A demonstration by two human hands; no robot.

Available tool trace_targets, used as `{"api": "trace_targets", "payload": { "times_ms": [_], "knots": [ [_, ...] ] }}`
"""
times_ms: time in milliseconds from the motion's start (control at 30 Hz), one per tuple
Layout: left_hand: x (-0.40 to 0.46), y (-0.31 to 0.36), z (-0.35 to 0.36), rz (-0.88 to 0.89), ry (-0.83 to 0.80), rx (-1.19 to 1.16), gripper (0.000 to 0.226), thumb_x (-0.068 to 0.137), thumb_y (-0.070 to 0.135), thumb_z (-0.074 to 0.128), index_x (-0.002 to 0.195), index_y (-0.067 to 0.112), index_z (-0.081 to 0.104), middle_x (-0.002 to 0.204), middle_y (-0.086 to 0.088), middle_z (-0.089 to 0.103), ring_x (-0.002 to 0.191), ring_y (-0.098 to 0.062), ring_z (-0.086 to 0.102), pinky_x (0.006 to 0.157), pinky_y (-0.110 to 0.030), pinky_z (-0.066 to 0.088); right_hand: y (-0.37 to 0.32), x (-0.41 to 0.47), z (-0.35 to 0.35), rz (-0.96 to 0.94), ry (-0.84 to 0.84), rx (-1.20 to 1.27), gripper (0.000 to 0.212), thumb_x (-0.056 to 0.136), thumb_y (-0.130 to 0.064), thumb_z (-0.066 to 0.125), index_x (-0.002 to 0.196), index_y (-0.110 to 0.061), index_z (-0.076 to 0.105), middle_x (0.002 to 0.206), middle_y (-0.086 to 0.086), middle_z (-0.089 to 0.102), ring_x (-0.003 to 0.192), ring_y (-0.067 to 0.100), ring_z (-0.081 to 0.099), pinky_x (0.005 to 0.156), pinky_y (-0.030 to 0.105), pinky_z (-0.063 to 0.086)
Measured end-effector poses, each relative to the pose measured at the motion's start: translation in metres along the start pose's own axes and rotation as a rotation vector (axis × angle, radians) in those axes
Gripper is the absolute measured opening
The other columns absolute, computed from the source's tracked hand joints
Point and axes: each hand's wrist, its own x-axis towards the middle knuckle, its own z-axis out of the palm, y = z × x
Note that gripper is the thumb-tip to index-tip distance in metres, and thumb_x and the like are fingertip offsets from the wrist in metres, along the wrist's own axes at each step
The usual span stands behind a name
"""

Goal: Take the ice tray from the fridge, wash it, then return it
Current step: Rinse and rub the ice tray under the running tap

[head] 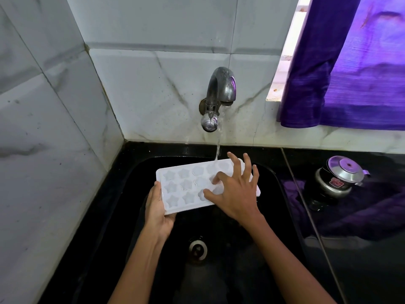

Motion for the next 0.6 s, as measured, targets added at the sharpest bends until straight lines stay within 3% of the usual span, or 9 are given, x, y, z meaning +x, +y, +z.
{"api": "trace_targets", "payload": {
  "times_ms": [133,267,333,500,600],
  "knots": [
    [-0.004,0.000,0.003,0.009,-0.011,-0.017,0.046,0.100,0.042,0.038,0.130,0.011,0.054,0.120,-0.012,0.067,0.104,-0.030,0.066,0.067,-0.038,0.060,0.000,-0.005,0.000,-0.007,-0.020,-0.010,0.060,0.069,-0.071,0.032,0.104,-0.038,0.067,0.159,-0.002,0.006,0.142,0.026,-0.016,0.110,0.050,-0.014],
    [-0.005,0.001,0.003,-0.021,0.004,-0.020,0.044,0.098,0.041,0.042,0.129,0.012,0.056,0.121,-0.012,0.066,0.106,-0.030,0.066,0.071,-0.040,0.059,-0.002,-0.004,-0.003,0.012,0.020,-0.020,0.046,0.063,-0.069,0.051,0.085,-0.034,0.072,0.156,-0.003,0.017,0.141,0.024,-0.012,0.110,0.050,-0.012],
    [-0.008,0.001,0.004,-0.029,0.004,-0.027,0.045,0.098,0.042,0.043,0.129,0.012,0.055,0.122,-0.012,0.066,0.106,-0.031,0.066,0.069,-0.040,0.060,-0.004,-0.006,-0.002,0.046,0.082,-0.005,0.049,0.058,-0.071,0.048,0.081,-0.034,0.071,0.154,-0.002,0.024,0.141,0.025,-0.008,0.109,0.050,-0.010],
    [-0.013,0.004,0.007,0.011,0.019,-0.012,0.042,0.098,0.040,0.044,0.127,0.012,0.057,0.120,-0.012,0.067,0.104,-0.031,0.066,0.076,-0.044,0.058,-0.005,-0.012,-0.002,0.017,0.045,-0.035,0.067,0.063,-0.075,0.030,0.098,-0.035,0.071,0.158,-0.001,0.015,0.139,0.024,-0.014,0.107,0.052,-0.012],
    [-0.018,0.007,0.008,0.043,0.049,0.003,0.040,0.099,0.038,0.044,0.126,0.012,0.057,0.117,-0.012,0.068,0.103,-0.032,0.067,0.079,-0.046,0.056,-0.006,-0.015,-0.007,0.095,0.038,0.046,0.060,0.062,-0.079,0.033,0.095,-0.040,0.064,0.155,-0.007,0.012,0.140,0.020,-0.014,0.109,0.048,-0.008]
  ]
}}
